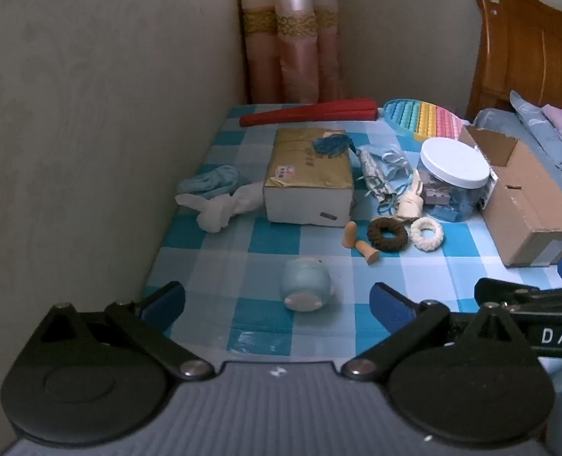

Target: Organize soft objects

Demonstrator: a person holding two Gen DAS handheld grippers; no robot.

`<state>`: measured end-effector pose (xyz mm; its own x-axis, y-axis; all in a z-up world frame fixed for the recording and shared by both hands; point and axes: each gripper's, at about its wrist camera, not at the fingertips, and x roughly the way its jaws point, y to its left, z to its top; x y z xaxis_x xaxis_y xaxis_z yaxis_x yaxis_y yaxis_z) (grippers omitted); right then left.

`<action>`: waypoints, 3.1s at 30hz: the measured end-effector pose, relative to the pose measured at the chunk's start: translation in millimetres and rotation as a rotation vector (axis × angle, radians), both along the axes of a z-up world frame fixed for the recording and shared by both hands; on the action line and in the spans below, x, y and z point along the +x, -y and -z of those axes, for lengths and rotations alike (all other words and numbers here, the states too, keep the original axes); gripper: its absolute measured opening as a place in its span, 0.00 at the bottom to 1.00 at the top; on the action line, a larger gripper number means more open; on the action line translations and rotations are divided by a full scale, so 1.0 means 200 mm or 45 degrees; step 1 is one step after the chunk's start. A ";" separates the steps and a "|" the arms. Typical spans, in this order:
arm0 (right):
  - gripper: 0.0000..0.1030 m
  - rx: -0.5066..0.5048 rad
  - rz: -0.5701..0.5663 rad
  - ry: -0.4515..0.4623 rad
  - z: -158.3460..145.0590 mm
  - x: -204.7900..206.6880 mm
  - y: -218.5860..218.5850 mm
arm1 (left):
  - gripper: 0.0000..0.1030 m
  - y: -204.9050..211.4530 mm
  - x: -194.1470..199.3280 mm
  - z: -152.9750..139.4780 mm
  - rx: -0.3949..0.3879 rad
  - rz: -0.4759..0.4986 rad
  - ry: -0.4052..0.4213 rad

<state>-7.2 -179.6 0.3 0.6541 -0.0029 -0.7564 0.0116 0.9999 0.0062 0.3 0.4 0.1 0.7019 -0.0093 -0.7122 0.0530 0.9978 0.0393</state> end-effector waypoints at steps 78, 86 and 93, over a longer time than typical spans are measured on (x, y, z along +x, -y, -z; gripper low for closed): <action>1.00 0.006 -0.011 0.050 -0.05 -0.02 0.01 | 0.99 0.02 -0.01 -0.03 -0.006 0.025 0.022; 1.00 -0.006 -0.020 0.051 -0.04 0.01 -0.01 | 0.99 0.00 0.02 -0.01 -0.028 0.032 0.028; 1.00 0.025 -0.079 0.067 -0.01 0.06 -0.02 | 0.99 -0.02 0.07 0.04 -0.069 0.045 0.035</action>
